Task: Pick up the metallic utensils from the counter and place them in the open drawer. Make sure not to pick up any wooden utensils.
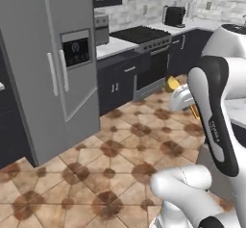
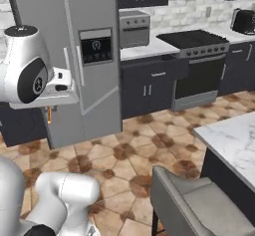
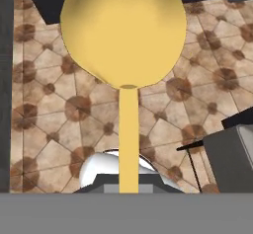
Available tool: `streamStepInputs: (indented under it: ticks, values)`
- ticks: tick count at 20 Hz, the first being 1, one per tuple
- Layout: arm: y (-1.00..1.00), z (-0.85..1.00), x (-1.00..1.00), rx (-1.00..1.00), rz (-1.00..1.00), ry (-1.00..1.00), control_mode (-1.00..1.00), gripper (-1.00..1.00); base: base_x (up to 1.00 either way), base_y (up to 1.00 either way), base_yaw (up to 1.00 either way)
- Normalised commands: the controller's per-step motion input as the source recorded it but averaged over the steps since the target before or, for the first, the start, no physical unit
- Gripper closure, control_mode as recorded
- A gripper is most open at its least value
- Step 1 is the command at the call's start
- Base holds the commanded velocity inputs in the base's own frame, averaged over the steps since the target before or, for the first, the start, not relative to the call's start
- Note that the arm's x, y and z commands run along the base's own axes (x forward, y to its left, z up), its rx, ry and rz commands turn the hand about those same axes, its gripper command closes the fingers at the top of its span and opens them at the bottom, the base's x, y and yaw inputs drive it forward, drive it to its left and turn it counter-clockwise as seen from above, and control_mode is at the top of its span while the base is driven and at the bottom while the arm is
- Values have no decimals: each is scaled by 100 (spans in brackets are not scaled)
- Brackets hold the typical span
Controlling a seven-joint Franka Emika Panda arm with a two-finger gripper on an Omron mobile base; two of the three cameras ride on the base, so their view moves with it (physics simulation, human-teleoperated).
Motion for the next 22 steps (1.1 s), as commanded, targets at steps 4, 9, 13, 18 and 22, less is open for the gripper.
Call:
streamStepInputs:
  ticks: [4, 9, 13, 18, 22]
  values:
    - [0, 0, 0, 0, 0, 0, 100, 100, 10, 32, 11]
    - [0, 0, 0, 0, 0, 0, 100, 100, 100, -16, -30]
    - [0, 0, 0, 0, 0, 0, 100, 100, 96, -15, -43]
    - [0, 0, 0, 0, 0, 0, 100, 100, 81, -5, -45]
    - [0, 0, 0, 0, 0, 0, 100, 100, 99, 42, -31]
